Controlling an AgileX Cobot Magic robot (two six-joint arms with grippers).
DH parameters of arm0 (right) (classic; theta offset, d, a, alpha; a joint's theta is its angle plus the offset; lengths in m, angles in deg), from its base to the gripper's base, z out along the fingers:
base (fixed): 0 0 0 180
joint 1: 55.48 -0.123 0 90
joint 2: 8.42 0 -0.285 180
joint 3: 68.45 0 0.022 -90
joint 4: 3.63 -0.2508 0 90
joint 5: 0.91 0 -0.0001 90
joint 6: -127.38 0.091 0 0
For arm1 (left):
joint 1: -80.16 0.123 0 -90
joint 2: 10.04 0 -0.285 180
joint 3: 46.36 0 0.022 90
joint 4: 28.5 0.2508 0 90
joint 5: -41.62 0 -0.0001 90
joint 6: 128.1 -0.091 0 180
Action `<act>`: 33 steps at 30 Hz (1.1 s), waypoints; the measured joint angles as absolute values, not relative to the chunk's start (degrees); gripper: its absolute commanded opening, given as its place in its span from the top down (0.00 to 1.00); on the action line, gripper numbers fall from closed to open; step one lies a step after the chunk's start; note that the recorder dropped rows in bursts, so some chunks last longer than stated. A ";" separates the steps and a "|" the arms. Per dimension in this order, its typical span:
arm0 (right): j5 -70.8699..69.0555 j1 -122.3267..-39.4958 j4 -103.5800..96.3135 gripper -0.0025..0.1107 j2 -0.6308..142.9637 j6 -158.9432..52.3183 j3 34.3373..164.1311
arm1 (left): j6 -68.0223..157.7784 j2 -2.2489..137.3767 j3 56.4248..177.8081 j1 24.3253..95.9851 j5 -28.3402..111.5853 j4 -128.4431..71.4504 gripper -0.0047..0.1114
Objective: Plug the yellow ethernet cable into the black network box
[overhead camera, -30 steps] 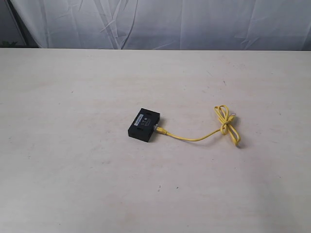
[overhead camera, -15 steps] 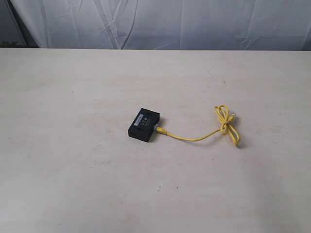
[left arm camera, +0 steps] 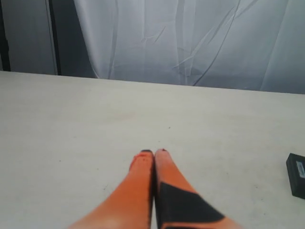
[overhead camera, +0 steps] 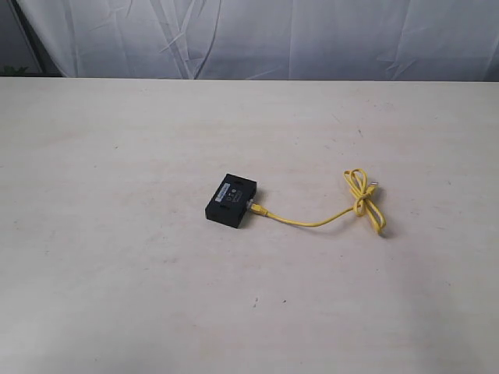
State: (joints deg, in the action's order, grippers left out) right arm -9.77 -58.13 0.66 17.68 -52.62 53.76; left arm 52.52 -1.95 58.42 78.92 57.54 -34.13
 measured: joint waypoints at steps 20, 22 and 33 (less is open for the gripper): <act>-9.77 -58.13 0.66 0.98 17.68 -52.62 53.76 | 52.74 -1.95 56.66 78.92 56.07 -34.02 0.96; -9.77 -58.13 0.66 0.98 17.68 -52.62 53.76 | 52.74 -1.95 56.66 78.92 56.07 -34.02 0.96; -9.77 -58.13 0.66 0.98 17.68 -52.62 53.76 | 52.74 -1.95 56.66 78.92 56.07 -33.58 0.96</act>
State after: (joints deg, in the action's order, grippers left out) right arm -9.77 -58.13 0.66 17.68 -52.62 53.76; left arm 52.74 -1.95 56.66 78.92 56.07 -33.58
